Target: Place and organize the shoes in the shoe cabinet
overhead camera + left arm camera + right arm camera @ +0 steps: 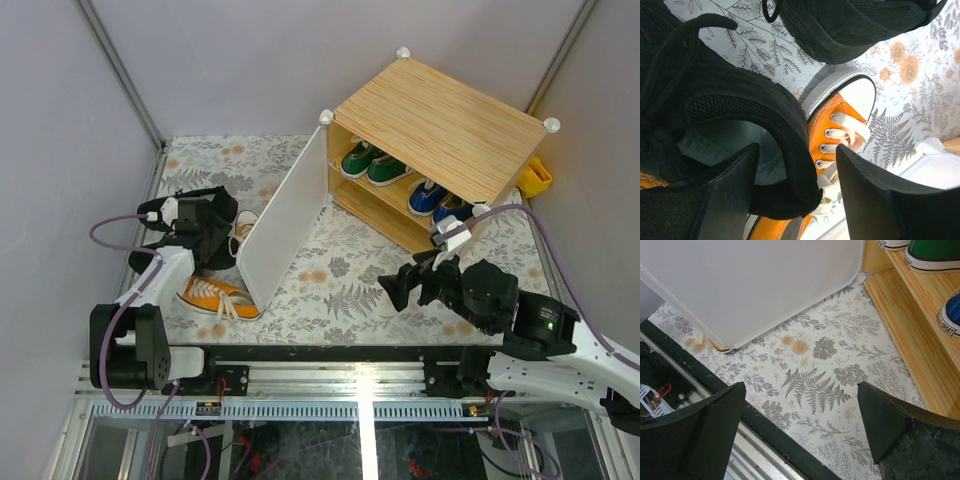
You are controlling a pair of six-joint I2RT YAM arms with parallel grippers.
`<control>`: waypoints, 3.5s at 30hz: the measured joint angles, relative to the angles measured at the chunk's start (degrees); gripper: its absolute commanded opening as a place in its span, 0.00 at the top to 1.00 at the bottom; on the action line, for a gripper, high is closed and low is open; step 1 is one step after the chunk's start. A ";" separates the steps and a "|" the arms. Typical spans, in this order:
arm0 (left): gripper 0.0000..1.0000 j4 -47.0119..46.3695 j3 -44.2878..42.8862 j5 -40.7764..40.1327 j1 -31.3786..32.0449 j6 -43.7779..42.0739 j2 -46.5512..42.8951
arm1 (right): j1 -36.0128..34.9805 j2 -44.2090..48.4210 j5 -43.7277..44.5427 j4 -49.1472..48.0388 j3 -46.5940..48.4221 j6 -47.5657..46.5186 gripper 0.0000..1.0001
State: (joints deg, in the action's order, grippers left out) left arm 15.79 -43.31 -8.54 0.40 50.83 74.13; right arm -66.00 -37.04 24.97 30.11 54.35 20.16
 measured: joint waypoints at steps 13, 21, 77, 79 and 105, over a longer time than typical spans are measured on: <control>1.00 -2.29 -0.94 -0.17 -0.39 -0.92 5.27 | 0.00 2.93 0.02 0.44 -0.70 1.16 0.01; 1.00 12.07 -7.89 -0.68 -0.37 -1.90 -3.63 | 0.00 3.87 1.64 1.36 -0.68 1.46 0.01; 1.00 9.75 -27.78 9.38 73.07 -35.93 13.46 | 0.00 7.48 22.75 12.33 18.93 -4.52 0.01; 0.97 9.14 -25.31 9.35 73.07 -35.63 14.19 | 0.00 7.50 22.73 12.83 18.86 -4.31 0.01; 0.01 7.93 -41.38 -13.73 71.78 -43.39 5.03 | 0.00 8.44 21.88 13.90 15.96 -2.69 0.01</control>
State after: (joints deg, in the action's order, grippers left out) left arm 23.73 -84.68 -22.26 72.18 7.44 79.15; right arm -66.00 -28.60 46.85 44.01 70.30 17.47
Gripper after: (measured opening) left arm 0.995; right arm 0.993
